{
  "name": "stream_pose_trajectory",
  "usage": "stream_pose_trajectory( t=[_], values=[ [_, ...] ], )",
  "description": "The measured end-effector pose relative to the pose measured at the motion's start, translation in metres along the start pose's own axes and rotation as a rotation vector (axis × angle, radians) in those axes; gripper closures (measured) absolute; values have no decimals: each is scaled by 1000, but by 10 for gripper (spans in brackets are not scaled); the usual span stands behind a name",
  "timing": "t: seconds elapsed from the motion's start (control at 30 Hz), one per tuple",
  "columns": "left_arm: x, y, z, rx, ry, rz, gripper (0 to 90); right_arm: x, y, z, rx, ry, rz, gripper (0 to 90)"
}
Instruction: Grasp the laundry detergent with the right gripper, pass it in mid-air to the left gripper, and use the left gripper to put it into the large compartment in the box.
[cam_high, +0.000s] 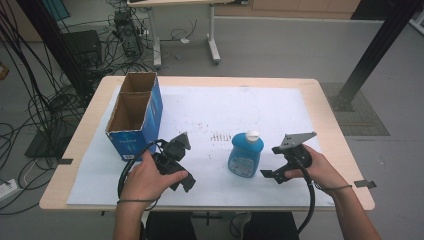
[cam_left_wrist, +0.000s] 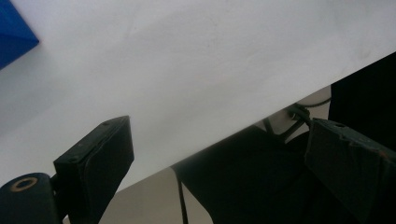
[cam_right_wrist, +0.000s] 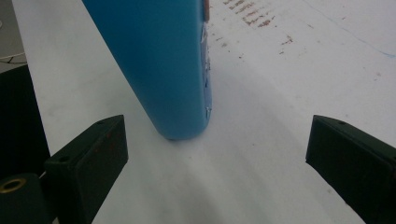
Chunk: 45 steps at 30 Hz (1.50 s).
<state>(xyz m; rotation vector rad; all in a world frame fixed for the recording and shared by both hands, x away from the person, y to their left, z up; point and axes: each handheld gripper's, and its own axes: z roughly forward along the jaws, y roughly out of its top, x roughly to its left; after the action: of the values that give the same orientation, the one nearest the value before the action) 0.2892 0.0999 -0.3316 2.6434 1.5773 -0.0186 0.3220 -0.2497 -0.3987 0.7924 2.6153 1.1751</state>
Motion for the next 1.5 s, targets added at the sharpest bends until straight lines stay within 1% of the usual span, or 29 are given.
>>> stream_pose_trajectory(
  t=[0.43, 0.63, 0.83, 1.5],
  values=[
    [-1, 0, 1, 5, -1, 3, 86, 5, -1, 11, -32, 9, 2, 51],
    [-1, -1, 2, 6, -4, 4, 86, 8, 1, 17, -50, 21, -8, 51],
    [-2, -1, 2, 5, -5, 4, 86, 10, 2, 19, -63, 21, -17, 48],
    [-3, -2, 2, 5, -7, 7, 86, 16, 1, 32, -84, 38, -31, 48]
  ],
)
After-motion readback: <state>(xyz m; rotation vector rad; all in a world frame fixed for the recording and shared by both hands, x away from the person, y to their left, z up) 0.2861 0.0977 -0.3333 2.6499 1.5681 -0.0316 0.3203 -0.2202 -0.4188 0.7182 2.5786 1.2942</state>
